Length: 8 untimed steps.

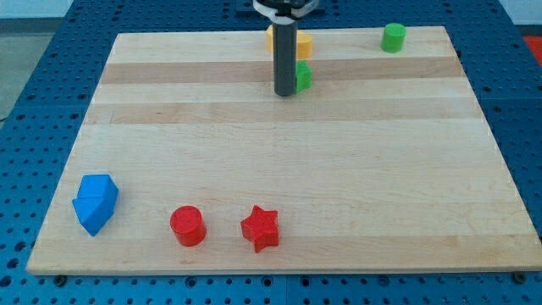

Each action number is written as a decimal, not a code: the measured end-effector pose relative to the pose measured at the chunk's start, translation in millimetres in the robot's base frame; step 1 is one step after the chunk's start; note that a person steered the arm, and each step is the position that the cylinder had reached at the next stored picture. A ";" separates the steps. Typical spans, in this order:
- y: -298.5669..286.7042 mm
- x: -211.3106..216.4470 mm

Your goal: Slide the yellow heart left a bit

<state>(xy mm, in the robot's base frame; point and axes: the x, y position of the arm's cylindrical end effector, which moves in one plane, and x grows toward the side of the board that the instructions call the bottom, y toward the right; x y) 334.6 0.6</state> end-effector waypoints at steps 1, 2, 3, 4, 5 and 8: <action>36.9 -11.7; 44.6 -11.5; -17.5 -23.9; 6.9 -32.9; 73.3 -24.4; 51.0 -43.4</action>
<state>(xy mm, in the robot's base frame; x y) 291.2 51.6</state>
